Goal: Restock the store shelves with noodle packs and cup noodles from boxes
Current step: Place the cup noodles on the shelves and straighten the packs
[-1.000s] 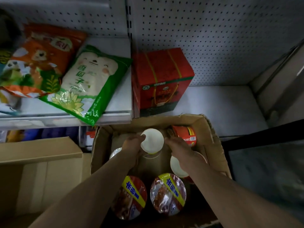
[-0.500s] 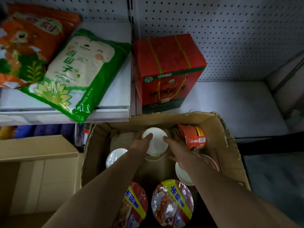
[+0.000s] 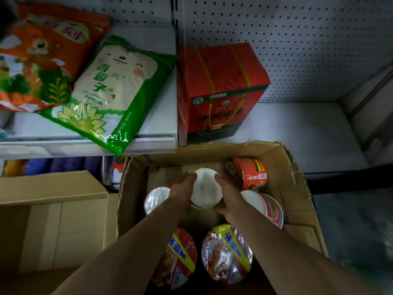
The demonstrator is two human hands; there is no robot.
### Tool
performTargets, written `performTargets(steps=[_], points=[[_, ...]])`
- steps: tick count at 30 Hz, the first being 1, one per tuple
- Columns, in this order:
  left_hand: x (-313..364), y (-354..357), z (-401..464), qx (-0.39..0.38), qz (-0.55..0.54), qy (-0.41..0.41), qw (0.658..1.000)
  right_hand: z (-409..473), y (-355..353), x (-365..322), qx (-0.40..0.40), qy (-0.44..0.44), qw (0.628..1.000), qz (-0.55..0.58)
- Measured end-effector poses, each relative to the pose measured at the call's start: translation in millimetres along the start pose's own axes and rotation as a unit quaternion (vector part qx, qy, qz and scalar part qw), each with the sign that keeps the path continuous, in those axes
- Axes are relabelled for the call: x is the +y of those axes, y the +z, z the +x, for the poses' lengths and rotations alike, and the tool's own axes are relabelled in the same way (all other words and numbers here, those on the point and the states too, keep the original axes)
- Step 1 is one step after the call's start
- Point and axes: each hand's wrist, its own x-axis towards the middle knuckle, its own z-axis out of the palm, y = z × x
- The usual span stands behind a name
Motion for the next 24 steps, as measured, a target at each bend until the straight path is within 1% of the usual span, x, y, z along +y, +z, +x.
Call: performTargets(steps=[3, 6, 9, 13, 15, 18, 20, 24], points=[[14, -3, -47, -0.009, -0.003, 0.016, 1.000, -22, 1, 2, 0.019, -0.015, 1.000, 0.001], [17, -10, -72, -0.005, 0.010, 0.036, 0.999, -49, 2, 5, 0.050, -0.039, 0.998, 0.011], [20, -15, -111, 0.025, 0.046, 0.052, 0.997, -84, 10, 14, 0.095, -0.076, 0.992, 0.026], [27, -31, -167, 0.046, 0.050, 0.090, 0.994, -141, 31, 27, 0.148, -0.122, 0.978, 0.082], [28, -47, -195, 0.036, 0.057, 0.097, 0.993, -174, 44, 33, 0.183, -0.135, 0.967, 0.114], [29, -74, -233, 0.023, 0.033, 0.127, 0.991, -217, 64, 40, 0.216, -0.173, 0.947, 0.161], [31, -95, -250, 0.015, 0.017, 0.123, 0.992, -249, 79, 43, 0.213, -0.187, 0.941, 0.183], [49, -139, -298, -0.004, -0.012, 0.121, 0.993, -316, 109, 51, 0.177, -0.200, 0.940, 0.212]])
